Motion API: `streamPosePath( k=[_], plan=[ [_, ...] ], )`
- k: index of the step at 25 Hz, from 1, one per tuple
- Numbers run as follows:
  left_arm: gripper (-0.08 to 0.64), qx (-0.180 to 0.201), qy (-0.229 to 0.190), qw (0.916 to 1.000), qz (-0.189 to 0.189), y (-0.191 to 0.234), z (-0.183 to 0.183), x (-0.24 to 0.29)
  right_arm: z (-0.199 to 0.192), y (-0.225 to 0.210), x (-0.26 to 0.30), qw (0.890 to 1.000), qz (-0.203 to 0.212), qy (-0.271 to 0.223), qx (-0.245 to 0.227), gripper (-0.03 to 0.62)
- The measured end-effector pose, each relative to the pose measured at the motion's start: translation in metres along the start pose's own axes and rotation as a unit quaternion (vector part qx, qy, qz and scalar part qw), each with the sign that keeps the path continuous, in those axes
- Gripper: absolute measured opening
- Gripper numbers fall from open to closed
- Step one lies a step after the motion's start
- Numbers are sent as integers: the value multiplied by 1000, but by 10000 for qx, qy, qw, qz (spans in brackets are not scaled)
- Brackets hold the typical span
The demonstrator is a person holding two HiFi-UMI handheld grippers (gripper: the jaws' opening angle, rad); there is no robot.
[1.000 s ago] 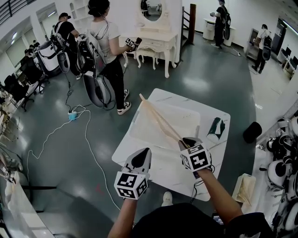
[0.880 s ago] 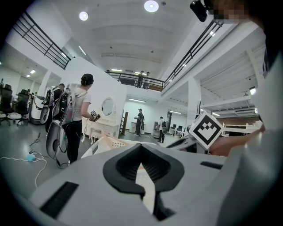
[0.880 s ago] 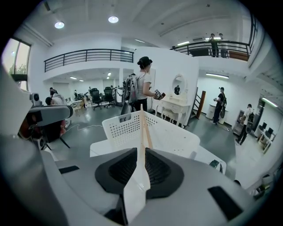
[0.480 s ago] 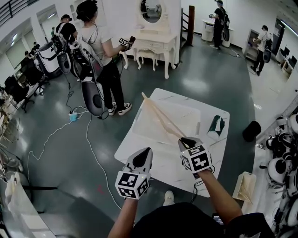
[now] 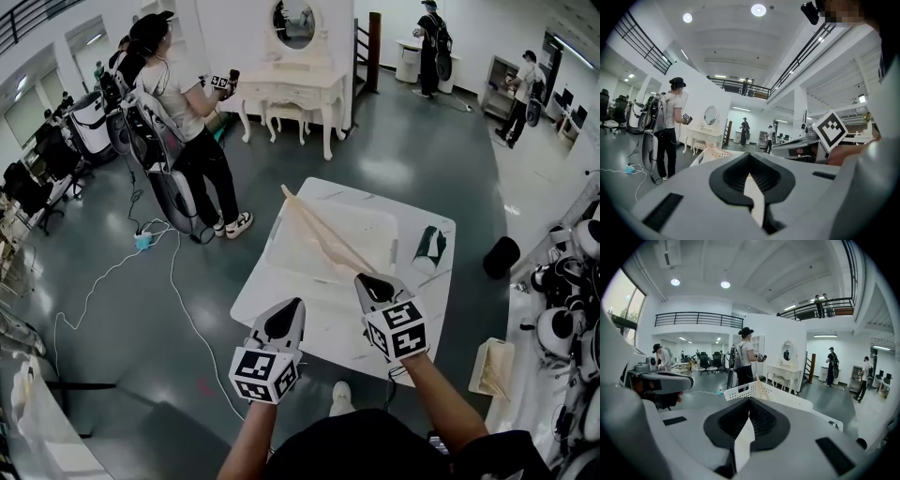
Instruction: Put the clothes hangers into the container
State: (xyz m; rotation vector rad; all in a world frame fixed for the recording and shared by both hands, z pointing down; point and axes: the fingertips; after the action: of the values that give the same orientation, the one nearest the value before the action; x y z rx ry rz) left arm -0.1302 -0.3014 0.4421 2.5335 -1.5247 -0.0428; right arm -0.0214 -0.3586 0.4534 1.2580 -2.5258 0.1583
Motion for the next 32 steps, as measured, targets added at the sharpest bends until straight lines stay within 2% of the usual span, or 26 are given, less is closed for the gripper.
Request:
streamPosePath(
  k=[8, 16, 26, 32],
  plan=[
    [3, 50, -44, 9999, -157, -15, 0, -21, 11, 20, -29, 9980, -22, -623, -55, 18],
    [3, 97, -90, 9995, -282, -27, 4, -50, 19, 43, -60, 9945, -148, -1038, -51, 18],
    [3, 105, -200, 9989, -423, -43, 9, -86, 22, 77, -96, 9925, -186, -1206, -50, 18],
    [3, 49, -227, 9983, -531, -58, 3, -105, 9, 95, -120, 9932, -224, -1139, -114, 20]
  ],
)
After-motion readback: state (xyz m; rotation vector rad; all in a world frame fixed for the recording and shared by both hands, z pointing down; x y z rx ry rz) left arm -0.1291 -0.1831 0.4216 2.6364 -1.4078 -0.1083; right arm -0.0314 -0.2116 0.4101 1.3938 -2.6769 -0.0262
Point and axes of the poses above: the fingertips, and each gripper's own axes: x forward along the fingers, y to its left, z out of its top, and after that the axes turned 4 degrees about -y, right-handed
